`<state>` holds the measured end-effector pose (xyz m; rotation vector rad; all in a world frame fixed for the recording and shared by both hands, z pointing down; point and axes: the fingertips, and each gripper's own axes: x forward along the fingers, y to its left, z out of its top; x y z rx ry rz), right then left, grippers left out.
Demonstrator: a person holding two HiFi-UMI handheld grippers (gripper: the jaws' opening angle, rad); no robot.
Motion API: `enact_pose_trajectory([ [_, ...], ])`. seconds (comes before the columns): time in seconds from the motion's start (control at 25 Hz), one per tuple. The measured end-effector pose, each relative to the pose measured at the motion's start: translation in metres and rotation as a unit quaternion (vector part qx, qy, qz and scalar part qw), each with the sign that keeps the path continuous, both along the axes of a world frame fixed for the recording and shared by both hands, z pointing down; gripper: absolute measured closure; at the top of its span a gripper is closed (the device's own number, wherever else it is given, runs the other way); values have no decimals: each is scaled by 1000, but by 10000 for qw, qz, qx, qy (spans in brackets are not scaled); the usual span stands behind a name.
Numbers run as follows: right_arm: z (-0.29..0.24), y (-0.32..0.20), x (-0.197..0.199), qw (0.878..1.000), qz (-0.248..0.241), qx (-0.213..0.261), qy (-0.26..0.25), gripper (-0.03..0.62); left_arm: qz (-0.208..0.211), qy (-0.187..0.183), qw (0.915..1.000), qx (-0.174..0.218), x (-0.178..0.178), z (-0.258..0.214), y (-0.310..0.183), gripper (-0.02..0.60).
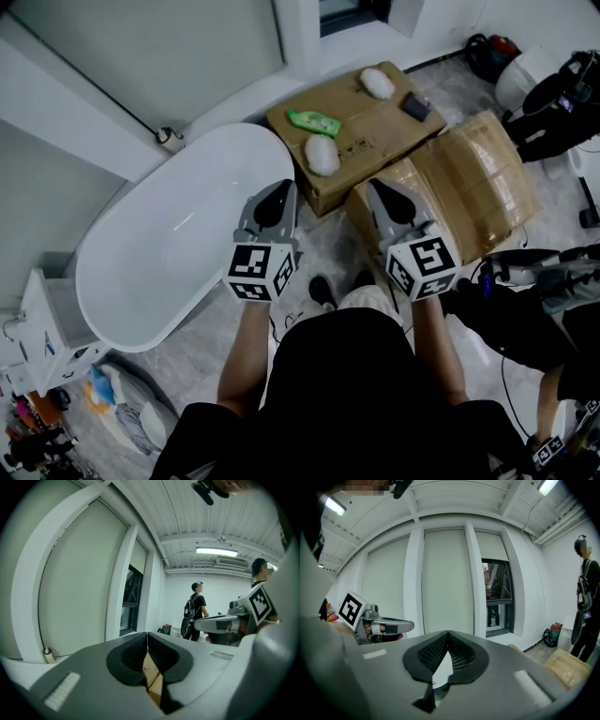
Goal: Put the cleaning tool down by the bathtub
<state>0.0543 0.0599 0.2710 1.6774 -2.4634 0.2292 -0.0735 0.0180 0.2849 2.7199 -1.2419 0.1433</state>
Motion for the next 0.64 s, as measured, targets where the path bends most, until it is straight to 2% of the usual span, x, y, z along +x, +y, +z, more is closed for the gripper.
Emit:
enact_pose_trajectory([
  [0.64,1,-6,-1,10000,31,-15,18,586,82,-33,10000,17,1,-1,-6,583],
])
